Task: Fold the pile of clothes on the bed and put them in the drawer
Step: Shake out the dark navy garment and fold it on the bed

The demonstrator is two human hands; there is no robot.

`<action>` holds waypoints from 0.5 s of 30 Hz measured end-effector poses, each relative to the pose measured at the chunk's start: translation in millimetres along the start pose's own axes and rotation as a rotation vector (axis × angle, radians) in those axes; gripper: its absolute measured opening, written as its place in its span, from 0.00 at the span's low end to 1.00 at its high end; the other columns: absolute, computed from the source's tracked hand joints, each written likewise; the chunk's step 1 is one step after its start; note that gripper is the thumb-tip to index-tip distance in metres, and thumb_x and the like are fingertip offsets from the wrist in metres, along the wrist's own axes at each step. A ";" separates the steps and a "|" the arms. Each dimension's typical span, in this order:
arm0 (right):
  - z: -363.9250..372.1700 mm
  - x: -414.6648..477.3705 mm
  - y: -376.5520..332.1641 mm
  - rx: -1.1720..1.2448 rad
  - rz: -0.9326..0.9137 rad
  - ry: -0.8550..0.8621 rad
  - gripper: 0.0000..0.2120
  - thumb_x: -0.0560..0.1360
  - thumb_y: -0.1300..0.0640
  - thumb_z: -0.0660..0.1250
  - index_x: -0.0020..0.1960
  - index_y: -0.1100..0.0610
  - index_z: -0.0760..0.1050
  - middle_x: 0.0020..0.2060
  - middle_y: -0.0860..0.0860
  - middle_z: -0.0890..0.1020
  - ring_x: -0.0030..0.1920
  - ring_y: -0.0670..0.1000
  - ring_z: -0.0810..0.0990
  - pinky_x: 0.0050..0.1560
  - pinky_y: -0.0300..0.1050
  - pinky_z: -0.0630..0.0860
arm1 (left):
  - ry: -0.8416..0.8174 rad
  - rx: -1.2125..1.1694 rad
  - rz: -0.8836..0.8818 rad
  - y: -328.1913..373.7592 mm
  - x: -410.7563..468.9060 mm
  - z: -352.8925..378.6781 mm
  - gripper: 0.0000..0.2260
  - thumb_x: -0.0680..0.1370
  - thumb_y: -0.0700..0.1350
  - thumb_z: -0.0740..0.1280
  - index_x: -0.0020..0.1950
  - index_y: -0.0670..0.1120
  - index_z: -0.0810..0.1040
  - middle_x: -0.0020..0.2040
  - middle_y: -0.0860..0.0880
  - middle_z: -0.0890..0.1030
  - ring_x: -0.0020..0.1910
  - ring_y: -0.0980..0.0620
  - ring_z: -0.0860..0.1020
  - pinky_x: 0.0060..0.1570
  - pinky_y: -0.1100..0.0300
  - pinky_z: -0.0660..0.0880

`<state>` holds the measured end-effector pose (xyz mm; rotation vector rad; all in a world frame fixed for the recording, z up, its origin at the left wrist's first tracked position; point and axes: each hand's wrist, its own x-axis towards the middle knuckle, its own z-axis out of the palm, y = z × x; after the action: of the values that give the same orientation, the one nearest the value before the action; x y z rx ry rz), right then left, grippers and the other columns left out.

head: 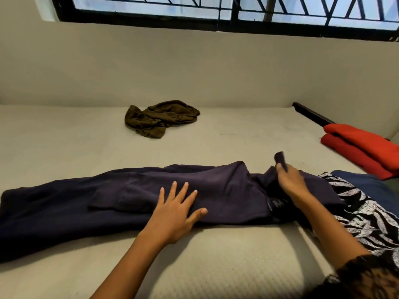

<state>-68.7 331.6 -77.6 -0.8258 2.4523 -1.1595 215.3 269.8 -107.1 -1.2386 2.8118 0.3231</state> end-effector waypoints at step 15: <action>162.3 -149.2 -199.9 0.511 -0.737 -0.420 0.21 0.81 0.47 0.51 0.72 0.37 0.49 0.75 0.44 0.57 0.75 0.46 0.53 0.74 0.56 0.40 | 0.578 -0.893 -0.837 -135.5 -49.1 -32.7 0.18 0.80 0.47 0.62 0.66 0.38 0.71 0.64 0.41 0.74 0.63 0.43 0.71 0.60 0.55 0.67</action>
<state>202.6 224.1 -19.5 -1.6463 1.4283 -1.5402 349.3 209.4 -91.7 -2.8908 2.1281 1.3989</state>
